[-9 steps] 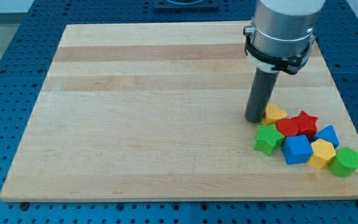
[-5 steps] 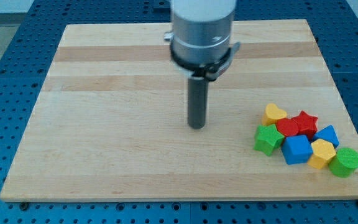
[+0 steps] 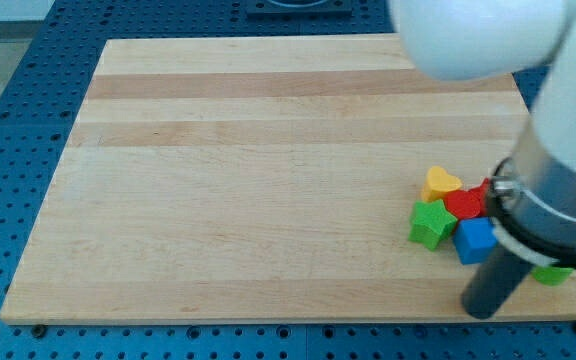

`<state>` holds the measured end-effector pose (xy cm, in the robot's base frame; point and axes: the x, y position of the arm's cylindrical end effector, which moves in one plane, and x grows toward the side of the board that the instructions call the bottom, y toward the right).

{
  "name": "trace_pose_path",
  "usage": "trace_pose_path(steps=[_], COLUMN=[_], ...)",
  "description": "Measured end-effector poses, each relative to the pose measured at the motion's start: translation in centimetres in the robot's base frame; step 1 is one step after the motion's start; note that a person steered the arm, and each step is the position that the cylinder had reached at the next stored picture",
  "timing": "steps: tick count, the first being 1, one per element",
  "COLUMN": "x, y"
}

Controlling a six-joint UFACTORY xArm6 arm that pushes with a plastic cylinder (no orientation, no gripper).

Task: Place the green circle at the bottom left of the board

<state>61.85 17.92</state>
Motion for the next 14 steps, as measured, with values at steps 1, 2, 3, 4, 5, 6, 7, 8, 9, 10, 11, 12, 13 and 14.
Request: trace_pose_path(steps=[1,2,3,4,5,6,7,8,9,10,11,12,13,14], x=[0.0,-0.1,-0.3,-1.8,-2.5,-2.9,-2.8,-2.8,-2.8,-3.4,-5.1,-5.3,-4.3,-2.9], y=[4.3,10.3,14.2,14.9,14.8,14.1,12.7,11.1,9.9,8.9,8.8,8.5,7.5,6.5])
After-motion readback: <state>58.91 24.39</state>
